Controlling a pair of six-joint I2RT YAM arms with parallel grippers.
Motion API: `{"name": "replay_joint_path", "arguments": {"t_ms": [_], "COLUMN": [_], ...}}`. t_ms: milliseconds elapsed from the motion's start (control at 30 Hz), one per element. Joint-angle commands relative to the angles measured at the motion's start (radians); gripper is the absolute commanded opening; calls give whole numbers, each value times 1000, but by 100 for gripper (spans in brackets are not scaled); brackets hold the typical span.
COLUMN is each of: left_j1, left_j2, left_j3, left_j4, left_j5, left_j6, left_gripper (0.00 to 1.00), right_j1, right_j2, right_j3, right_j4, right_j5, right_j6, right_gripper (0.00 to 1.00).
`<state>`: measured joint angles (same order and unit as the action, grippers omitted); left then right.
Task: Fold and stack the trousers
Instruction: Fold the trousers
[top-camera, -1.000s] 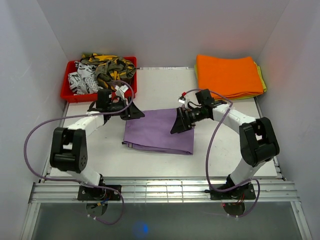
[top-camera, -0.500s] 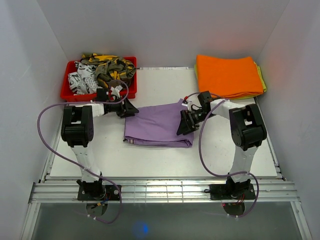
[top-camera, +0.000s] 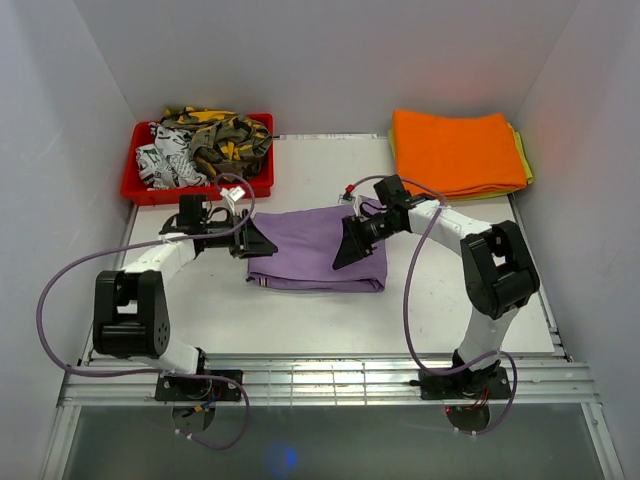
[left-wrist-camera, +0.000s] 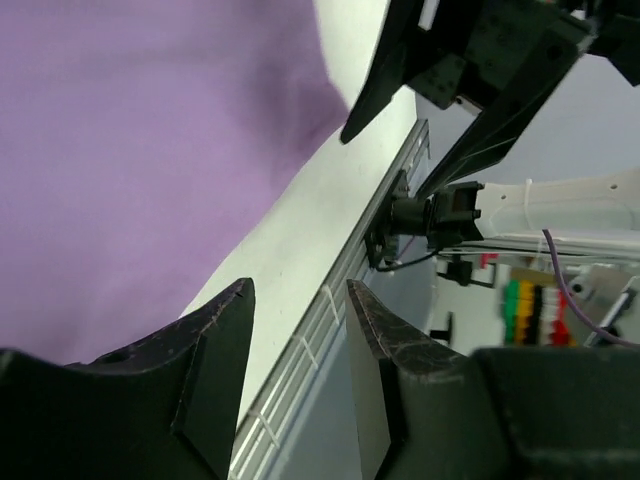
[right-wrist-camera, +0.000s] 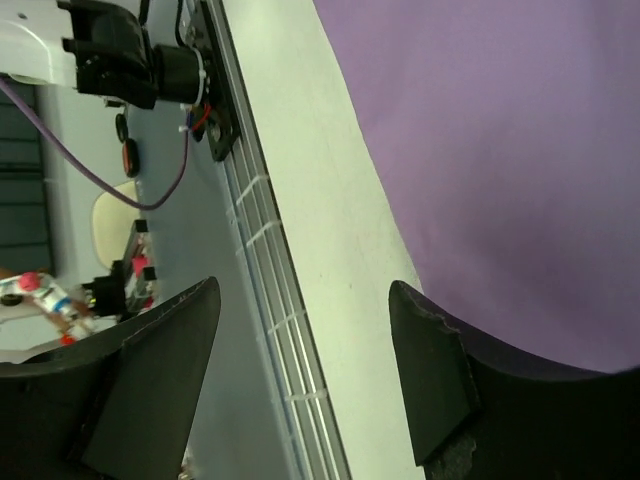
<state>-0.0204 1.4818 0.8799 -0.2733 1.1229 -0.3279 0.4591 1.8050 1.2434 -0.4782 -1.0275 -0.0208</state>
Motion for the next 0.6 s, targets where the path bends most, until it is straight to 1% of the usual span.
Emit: {"name": "replay_joint_path", "arguments": {"t_ms": [0,33,67,100,133,167,200,267,333,400,433,467,500,533,567], "left_j1": [-4,-4,-3,2,14,19,26,92,120,131,131,131,131,131,138], "left_j2": [75,92,109,132,181,205,227,281,298,273,253,201,174,148,97], "left_j3": [-116,-127,-136,-139,-133,-127,-122,-88,-55,17,42,83,105,122,145], "left_j4": [-24,-6,0,5,2,0,0,-29,-72,-122,-183,-210,-240,-291,-308], "left_j5": [-17,-43,-60,-75,-106,-120,-135,-181,-157,-80,-51,-25,-17,-26,-59], "left_j6": [-60,-62,-62,-56,-37,-31,-27,4,38,133,160,180,206,211,199], "left_gripper": [51,50,50,50,50,50,50,50,50,53,57,59,61,65,66], "right_j1": [-14,-17,-22,-26,-34,-40,-51,-62,-68,-59,-51,-42,-15,5,50], "right_j2": [37,48,62,77,102,114,123,134,114,82,42,24,-4,-15,-30], "right_j3": [-107,-122,-142,-147,-150,-150,-139,-119,-56,-9,42,69,100,158,187], "right_j4": [32,29,15,9,1,-10,-40,-78,-157,-192,-198,-201,-200,-183,-171], "right_j5": [-22,-5,3,15,41,53,69,96,101,102,115,128,151,220,265], "right_j6": [27,19,-37,-54,-95,-96,-137,-168,-212,-222,-205,-197,-189,-168,-163], "right_gripper": [73,73,73,73,72,71,71,69,67,66,66,68,74,76,77]}}
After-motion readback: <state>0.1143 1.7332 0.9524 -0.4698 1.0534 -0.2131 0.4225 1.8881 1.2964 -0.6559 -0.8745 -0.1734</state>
